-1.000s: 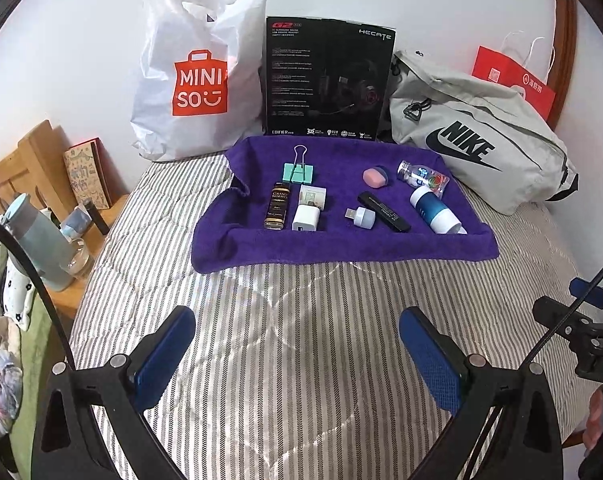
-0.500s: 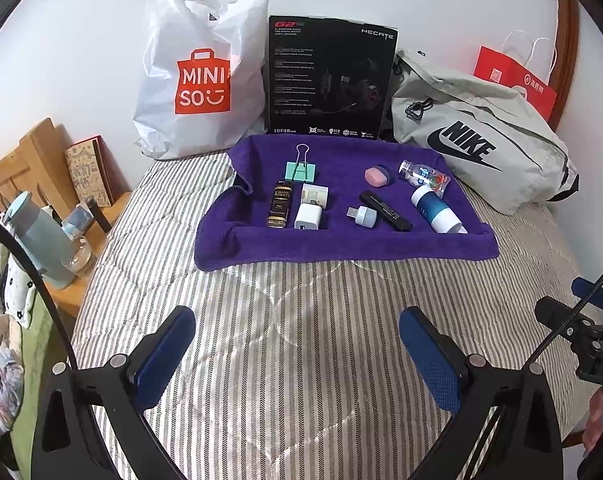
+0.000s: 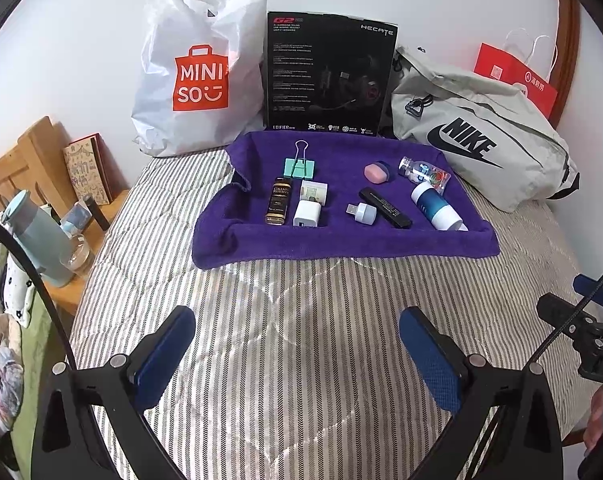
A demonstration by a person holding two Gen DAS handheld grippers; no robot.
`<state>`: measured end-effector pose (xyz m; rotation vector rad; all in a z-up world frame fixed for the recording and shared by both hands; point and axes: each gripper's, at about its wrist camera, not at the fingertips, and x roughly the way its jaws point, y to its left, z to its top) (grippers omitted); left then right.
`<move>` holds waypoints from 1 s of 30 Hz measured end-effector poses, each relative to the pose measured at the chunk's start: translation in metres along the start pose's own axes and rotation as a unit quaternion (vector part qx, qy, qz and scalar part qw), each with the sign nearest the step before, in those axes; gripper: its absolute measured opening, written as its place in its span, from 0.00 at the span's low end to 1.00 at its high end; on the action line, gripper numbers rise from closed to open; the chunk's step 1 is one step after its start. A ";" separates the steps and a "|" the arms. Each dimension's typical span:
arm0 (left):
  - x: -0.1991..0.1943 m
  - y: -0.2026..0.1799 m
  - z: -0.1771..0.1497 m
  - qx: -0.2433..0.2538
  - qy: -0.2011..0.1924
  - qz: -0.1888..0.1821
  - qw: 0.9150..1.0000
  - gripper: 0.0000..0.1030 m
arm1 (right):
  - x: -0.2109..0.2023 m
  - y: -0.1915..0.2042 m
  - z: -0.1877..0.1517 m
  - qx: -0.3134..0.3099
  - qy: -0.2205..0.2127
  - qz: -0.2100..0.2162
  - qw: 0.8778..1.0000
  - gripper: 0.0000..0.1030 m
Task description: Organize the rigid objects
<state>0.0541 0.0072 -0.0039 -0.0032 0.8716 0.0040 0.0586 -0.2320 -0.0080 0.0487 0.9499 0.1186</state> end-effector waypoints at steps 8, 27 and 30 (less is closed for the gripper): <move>0.002 -0.001 0.000 0.001 0.000 -0.001 1.000 1.00 | 0.002 -0.001 0.001 0.001 0.000 0.001 1.000 1.00; 0.001 -0.002 0.000 0.009 0.002 0.002 1.000 1.00 | -0.001 -0.004 0.000 0.001 -0.001 -0.003 1.000 1.00; 0.002 -0.002 0.000 0.010 0.002 0.000 1.000 1.00 | -0.001 -0.004 0.000 0.002 -0.002 -0.004 1.000 1.00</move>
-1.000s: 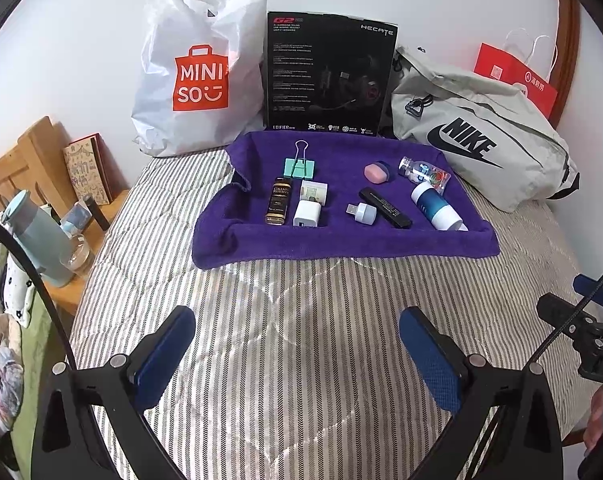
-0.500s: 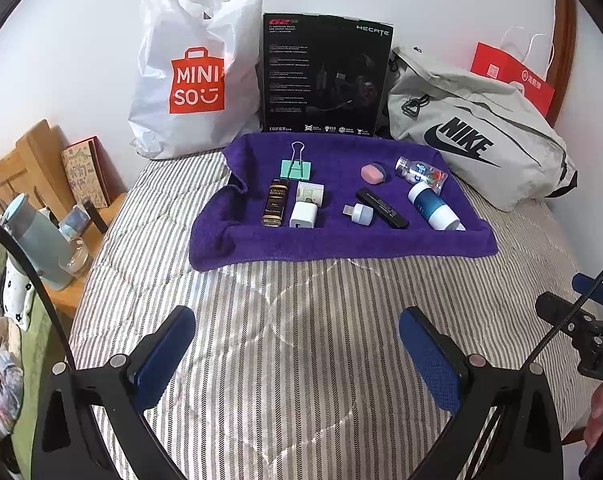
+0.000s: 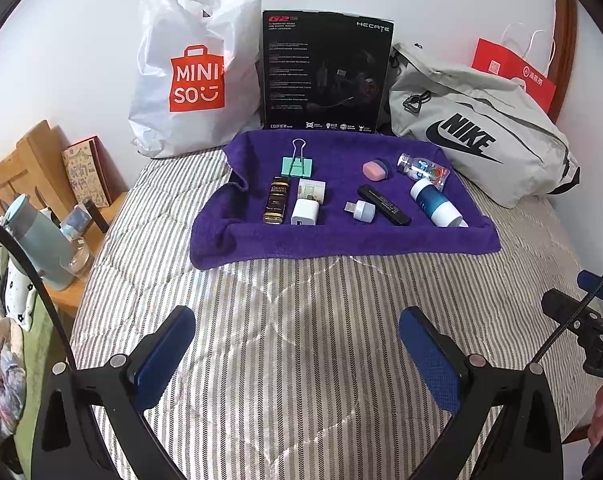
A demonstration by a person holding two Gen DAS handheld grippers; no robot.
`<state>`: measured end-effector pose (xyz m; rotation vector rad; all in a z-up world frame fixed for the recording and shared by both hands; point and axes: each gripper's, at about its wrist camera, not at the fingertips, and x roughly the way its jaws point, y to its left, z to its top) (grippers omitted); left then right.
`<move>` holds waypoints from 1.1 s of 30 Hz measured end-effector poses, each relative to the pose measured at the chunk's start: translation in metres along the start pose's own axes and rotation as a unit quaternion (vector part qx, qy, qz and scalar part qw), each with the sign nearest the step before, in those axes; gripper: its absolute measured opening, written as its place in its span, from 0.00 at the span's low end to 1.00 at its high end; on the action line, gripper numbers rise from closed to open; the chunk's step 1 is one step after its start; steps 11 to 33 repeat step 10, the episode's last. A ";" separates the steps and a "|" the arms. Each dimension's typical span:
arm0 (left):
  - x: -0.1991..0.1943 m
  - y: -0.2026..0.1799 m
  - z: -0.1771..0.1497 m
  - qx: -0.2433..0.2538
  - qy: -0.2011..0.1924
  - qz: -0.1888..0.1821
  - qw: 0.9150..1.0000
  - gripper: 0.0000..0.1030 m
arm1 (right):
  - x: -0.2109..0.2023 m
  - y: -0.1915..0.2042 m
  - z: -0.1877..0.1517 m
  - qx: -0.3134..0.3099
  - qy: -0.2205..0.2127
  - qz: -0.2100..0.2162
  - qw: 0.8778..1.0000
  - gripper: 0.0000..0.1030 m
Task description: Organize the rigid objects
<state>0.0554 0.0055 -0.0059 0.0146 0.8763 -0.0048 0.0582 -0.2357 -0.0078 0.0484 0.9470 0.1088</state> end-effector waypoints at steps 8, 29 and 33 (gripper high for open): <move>-0.001 0.000 0.003 0.002 -0.003 -0.008 1.000 1.00 | 0.001 0.001 0.001 -0.001 0.001 0.001 1.000 1.00; -0.001 -0.002 0.003 0.006 -0.006 -0.010 1.000 1.00 | 0.001 0.002 0.001 -0.001 0.002 0.002 1.000 1.00; -0.001 -0.002 0.003 0.006 -0.006 -0.010 1.000 1.00 | 0.001 0.002 0.001 -0.001 0.002 0.002 1.000 1.00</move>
